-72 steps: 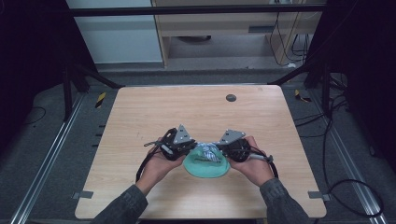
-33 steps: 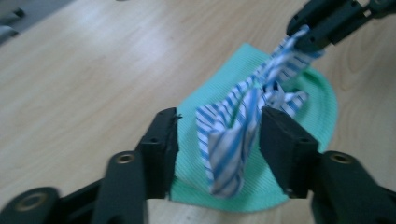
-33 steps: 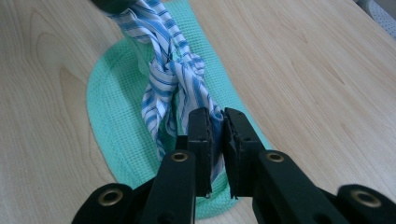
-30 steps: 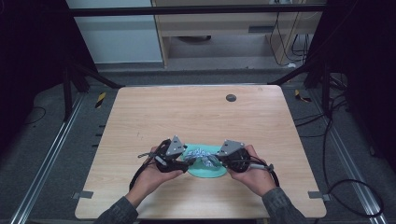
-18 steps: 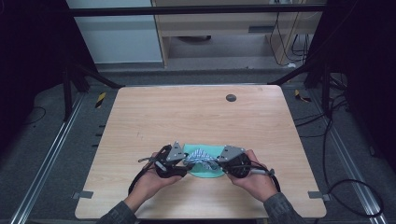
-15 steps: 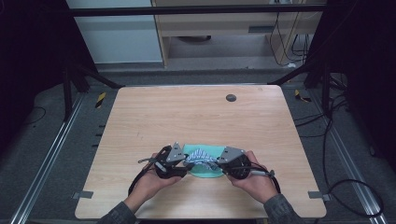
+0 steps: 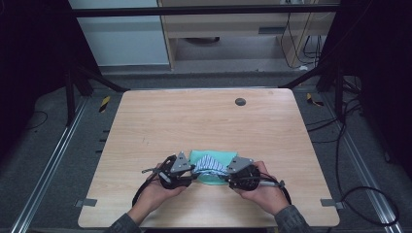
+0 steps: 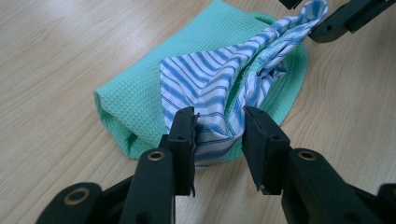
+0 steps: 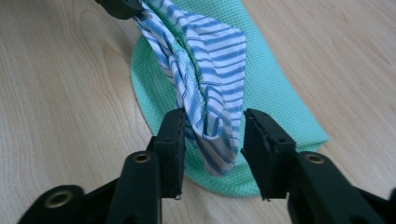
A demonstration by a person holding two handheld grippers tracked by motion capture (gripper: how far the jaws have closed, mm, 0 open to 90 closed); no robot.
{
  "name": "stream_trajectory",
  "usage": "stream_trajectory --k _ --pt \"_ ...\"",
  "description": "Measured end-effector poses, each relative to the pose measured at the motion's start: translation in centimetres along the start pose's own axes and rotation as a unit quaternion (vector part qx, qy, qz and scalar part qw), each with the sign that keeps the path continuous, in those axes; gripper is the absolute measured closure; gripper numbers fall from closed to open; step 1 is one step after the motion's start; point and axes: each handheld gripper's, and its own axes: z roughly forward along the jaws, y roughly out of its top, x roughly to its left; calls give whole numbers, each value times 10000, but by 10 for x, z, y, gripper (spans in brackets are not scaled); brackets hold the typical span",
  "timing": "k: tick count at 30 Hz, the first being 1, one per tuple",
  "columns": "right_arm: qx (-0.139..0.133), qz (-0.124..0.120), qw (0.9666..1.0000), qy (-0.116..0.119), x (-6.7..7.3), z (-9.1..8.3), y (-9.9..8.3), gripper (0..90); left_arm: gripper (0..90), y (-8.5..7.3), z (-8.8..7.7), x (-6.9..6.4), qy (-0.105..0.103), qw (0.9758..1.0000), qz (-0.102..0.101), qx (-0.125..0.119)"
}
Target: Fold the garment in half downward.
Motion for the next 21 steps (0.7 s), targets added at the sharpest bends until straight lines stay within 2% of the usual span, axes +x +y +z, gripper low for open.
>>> stream_trajectory --k 5,13,21 --pt "-4 -27 10000 19 3 1 0 604 679 -3 0 -2 -8 10000 22 -11" --pt "-33 -17 10000 42 7 2 -5 724 704 -10 -4 -5 12 9999 19 -105" --pt "-52 -12 9999 142 9 4 -10 837 839 -12 0 -9 32 9999 144 -1"
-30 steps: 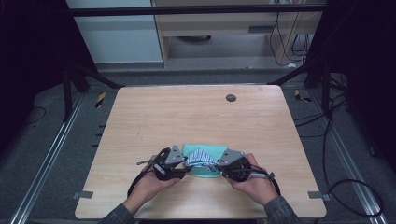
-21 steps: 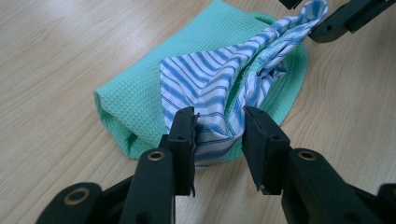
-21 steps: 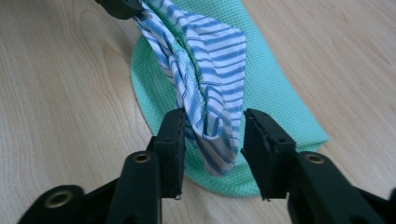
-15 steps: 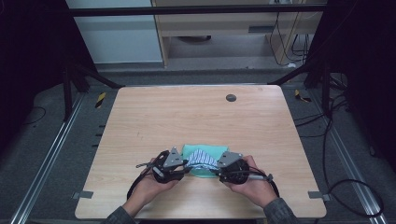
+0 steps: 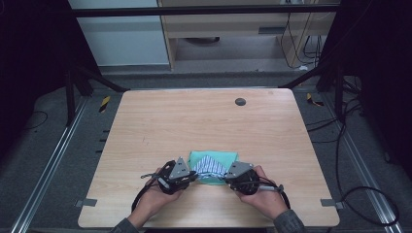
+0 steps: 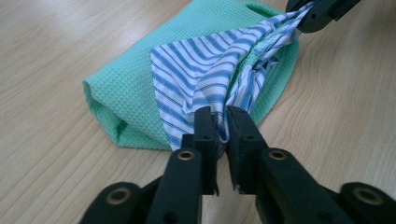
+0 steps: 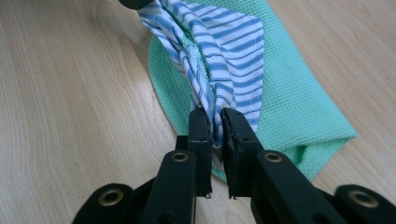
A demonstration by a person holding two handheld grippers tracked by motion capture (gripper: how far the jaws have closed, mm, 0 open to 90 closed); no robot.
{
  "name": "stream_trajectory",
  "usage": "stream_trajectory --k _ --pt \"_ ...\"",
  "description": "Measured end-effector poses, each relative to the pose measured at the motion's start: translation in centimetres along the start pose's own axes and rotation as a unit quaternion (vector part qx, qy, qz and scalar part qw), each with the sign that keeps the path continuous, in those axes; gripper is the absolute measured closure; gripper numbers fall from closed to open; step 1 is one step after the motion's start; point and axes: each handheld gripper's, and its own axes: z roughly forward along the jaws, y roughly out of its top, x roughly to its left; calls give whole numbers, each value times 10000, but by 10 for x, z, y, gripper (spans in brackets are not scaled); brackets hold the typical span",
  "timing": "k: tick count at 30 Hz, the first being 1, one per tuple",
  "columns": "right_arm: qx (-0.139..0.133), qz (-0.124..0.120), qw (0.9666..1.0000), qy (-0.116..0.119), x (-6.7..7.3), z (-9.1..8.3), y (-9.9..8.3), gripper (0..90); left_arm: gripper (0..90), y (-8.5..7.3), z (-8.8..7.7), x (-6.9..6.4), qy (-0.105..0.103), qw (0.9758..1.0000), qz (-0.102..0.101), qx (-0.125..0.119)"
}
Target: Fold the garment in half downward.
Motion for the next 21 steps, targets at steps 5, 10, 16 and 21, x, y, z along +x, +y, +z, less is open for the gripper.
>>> stream_trajectory --k 5,10,16,21 --pt "87 -98 9999 80 4 3 -3 858 859 -3 2 -3 -41 9999 72 145" --pt "185 -249 9994 160 8 3 -4 864 871 -6 2 -4 -137 9993 186 287" --pt "322 -377 9984 258 10 4 -7 866 876 -7 3 -7 -196 9985 283 416" --pt "376 -378 9982 283 10 5 -8 865 877 -8 3 -9 -220 9985 262 428"
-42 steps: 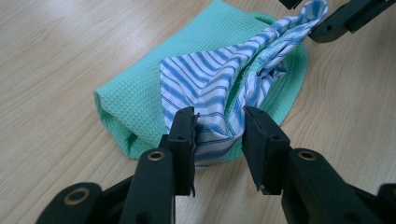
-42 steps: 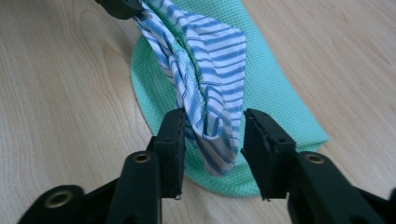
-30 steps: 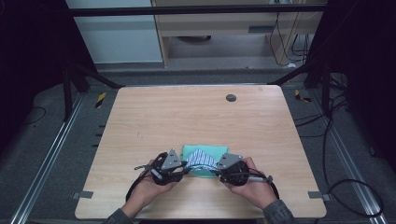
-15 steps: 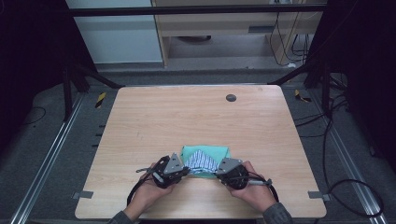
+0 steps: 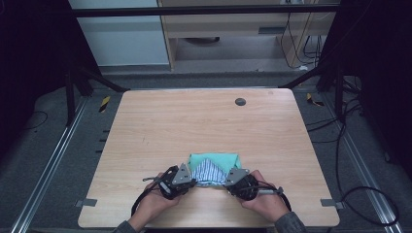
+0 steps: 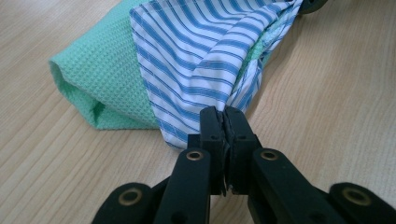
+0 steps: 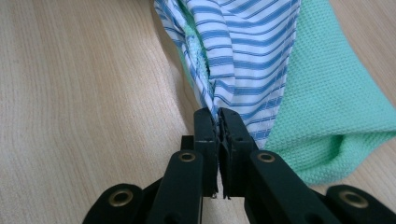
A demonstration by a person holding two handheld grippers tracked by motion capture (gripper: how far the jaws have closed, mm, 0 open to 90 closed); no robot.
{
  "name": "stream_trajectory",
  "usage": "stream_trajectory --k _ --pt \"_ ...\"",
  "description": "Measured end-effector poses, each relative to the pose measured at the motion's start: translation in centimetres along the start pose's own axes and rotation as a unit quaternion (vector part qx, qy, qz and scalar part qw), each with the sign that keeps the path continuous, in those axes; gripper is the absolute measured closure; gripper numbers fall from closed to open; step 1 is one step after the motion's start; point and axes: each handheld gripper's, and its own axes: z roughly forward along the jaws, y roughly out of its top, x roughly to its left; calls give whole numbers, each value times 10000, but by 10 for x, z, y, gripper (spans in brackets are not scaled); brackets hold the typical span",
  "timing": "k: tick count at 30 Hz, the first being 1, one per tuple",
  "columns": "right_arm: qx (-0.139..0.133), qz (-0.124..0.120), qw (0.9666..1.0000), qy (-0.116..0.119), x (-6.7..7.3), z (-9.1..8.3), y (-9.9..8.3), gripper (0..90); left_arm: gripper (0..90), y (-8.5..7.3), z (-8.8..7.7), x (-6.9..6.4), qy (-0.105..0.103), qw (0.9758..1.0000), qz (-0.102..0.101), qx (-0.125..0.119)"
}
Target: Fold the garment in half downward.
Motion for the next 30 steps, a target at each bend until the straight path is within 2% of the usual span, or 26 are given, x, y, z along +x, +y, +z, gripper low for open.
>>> stream_trajectory --k 9,11,16,19,21,24,27,28,30 --pt "22 -25 10000 -12 1 -3 -2 861 877 0 0 -3 -73 10000 -33 0" --pt "14 -20 10000 34 1 -4 -3 827 864 -1 -3 -5 -81 9999 -60 -27" --pt "-90 242 9996 -57 1 -13 -8 606 655 -5 -15 -9 -54 9992 -312 -244" --pt "-108 432 9989 -114 -2 -21 -14 459 478 -7 -24 -8 -44 9981 -483 -372" --pt "-135 593 9979 -216 -7 -27 -18 379 383 -8 -30 -4 102 9976 -551 -414" --pt "-256 863 9947 -506 -16 -34 -26 279 273 -11 -35 10 292 9954 -799 -444" --pt "-324 1266 9883 -781 -27 -39 -32 209 199 -17 -38 24 482 9921 -1078 -418" --pt "-369 1414 9853 -880 -32 -41 -35 187 181 -19 -39 28 538 9910 -1154 -407" --pt "-371 1644 9808 -979 -41 -43 -40 155 151 -23 -40 36 604 9893 -1276 -354"
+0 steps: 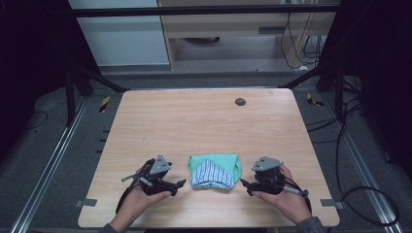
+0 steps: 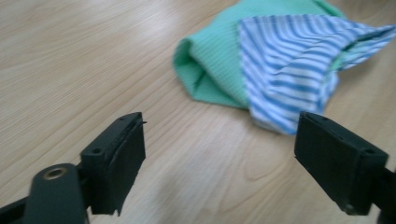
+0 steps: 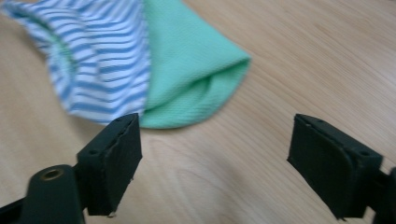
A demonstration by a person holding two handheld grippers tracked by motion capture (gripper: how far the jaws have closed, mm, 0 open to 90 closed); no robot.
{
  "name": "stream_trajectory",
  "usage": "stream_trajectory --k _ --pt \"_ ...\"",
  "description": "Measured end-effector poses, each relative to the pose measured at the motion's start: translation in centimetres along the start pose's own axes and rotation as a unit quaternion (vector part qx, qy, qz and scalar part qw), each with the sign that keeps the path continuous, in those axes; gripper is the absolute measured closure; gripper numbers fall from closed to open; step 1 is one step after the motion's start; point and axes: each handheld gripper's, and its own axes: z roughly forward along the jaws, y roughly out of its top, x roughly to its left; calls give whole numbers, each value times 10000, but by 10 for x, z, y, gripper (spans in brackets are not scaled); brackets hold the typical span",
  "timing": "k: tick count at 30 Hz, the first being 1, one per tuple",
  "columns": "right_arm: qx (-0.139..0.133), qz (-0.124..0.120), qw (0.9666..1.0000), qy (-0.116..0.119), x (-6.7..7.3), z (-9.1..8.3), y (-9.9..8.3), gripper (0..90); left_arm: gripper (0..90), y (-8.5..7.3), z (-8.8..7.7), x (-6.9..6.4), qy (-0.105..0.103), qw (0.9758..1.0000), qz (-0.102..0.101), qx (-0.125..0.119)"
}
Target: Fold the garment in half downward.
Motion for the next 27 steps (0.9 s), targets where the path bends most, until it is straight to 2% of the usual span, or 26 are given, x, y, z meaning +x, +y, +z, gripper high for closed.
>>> stream_trajectory --k 6,9,15,17,20,23,27 --pt "17 596 9980 -204 -25 5 -8 104 101 -6 1 24 221 9993 -263 117" --pt "51 897 9955 -288 -36 9 -12 87 73 -8 3 35 323 9988 -317 180" --pt "104 1273 9914 -289 -52 20 -17 85 62 -9 8 60 538 9968 -535 238" --pt "125 1448 9889 -295 -58 26 -18 86 62 -9 11 68 625 9960 -575 291" --pt "173 1514 9877 -351 -64 34 -18 89 62 -10 16 77 736 9945 -666 326" --pt "107 1623 9856 -458 -68 37 -15 96 62 -12 18 85 835 9930 -767 323" --pt "115 1700 9842 -474 -74 41 -13 94 62 -15 20 93 965 9910 -873 314"
